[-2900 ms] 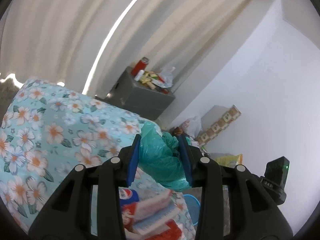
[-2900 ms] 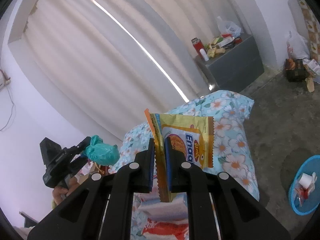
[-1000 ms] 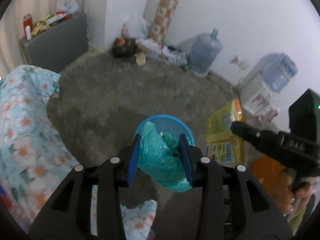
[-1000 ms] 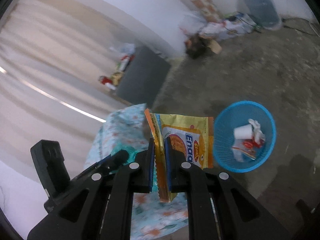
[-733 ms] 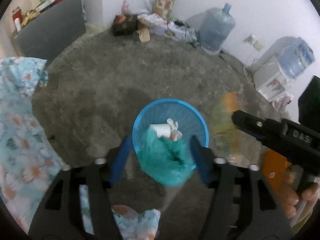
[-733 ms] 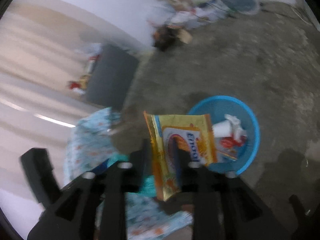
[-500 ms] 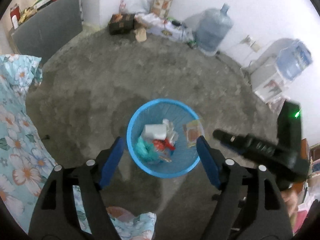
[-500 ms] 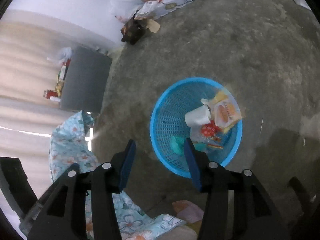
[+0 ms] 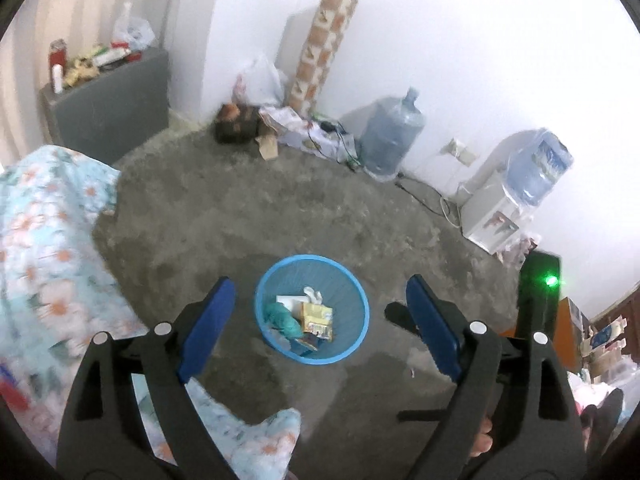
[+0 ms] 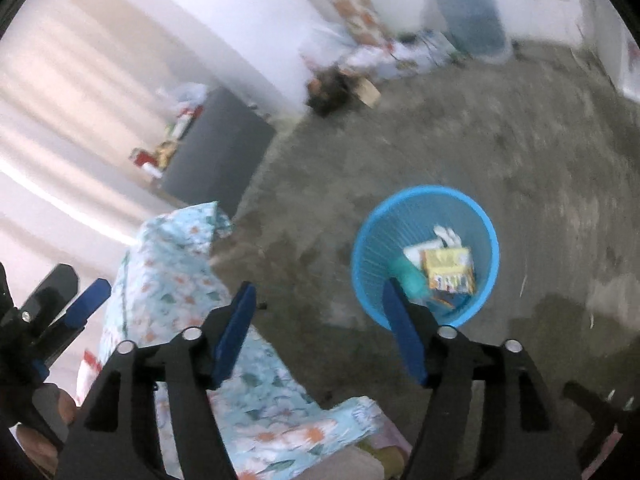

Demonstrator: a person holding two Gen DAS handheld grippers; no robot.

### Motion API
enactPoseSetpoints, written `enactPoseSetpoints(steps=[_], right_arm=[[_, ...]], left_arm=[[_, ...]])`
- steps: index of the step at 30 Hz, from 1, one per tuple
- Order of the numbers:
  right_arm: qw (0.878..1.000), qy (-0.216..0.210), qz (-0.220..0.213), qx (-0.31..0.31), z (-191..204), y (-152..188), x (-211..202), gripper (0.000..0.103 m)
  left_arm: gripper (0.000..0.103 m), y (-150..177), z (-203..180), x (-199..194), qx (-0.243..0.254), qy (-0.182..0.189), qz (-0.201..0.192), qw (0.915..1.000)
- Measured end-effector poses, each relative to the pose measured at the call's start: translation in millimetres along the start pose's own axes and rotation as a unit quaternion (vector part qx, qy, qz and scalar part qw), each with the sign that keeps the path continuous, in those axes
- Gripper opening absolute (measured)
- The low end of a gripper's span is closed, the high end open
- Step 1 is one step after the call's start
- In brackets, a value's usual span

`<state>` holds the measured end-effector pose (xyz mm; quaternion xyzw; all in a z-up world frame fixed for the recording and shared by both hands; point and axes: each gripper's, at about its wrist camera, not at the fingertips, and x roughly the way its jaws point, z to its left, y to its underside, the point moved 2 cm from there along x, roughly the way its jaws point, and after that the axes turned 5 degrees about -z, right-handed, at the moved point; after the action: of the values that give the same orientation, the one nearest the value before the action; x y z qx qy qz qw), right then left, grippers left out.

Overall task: Collect trash
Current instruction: 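Move both grippers back toward the red-and-white snack bags on the bed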

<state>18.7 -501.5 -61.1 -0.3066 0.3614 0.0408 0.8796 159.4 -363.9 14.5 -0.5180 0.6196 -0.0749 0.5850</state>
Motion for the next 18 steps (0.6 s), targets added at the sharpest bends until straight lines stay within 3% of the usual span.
enactPoseSetpoints(steps=[5, 8, 12, 18], right_arm=[[0.997, -0.003, -0.025, -0.076, 57.2, 4.7, -31.4, 0.083], [0.992, 0.029, -0.045, -0.117, 85.4, 13.9, -52.7, 0.091], [0.984, 0.043, -0.064, -0.159, 115.2, 26.5, -66.2, 0.096], [0.967, 0.08, -0.057, -0.236, 164.4, 54.2, -63.5, 0.096]], left_arm=[[0.089, 17.8, 4.0, -67.3, 0.046, -0.022, -0.026, 0.9983], [0.091, 32.9, 14.5, -107.2, 0.063, -0.039, -0.039, 0.9965], [0.093, 54.5, 39.1, -156.0, 0.052, -0.07, -0.052, 0.9949], [0.093, 98.0, 85.0, -216.3, -0.005, -0.152, -0.074, 0.9856]])
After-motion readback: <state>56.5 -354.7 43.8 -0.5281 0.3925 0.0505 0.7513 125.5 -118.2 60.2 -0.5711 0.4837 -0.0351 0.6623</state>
